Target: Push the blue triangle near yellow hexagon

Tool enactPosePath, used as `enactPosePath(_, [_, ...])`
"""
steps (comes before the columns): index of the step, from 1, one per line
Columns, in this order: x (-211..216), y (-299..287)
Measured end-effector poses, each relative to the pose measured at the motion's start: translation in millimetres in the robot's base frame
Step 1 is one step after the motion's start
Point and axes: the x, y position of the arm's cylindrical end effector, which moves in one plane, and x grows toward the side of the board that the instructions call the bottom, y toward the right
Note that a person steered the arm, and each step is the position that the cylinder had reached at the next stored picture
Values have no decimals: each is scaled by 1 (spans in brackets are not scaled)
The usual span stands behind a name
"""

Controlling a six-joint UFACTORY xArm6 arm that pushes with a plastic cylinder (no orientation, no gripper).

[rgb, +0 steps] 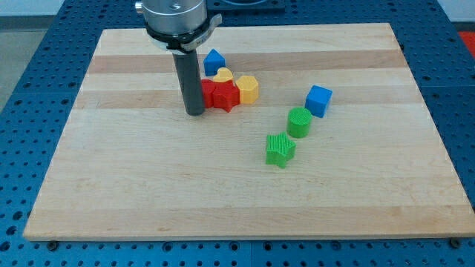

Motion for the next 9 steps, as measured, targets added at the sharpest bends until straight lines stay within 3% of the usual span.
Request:
enactPosePath(2, [2,-39])
enactPosePath(3, [-12,-73])
enactPosePath(4, [-55,-76])
enactPosePath(7, [-123,10])
enactPosePath(9, [-119,59])
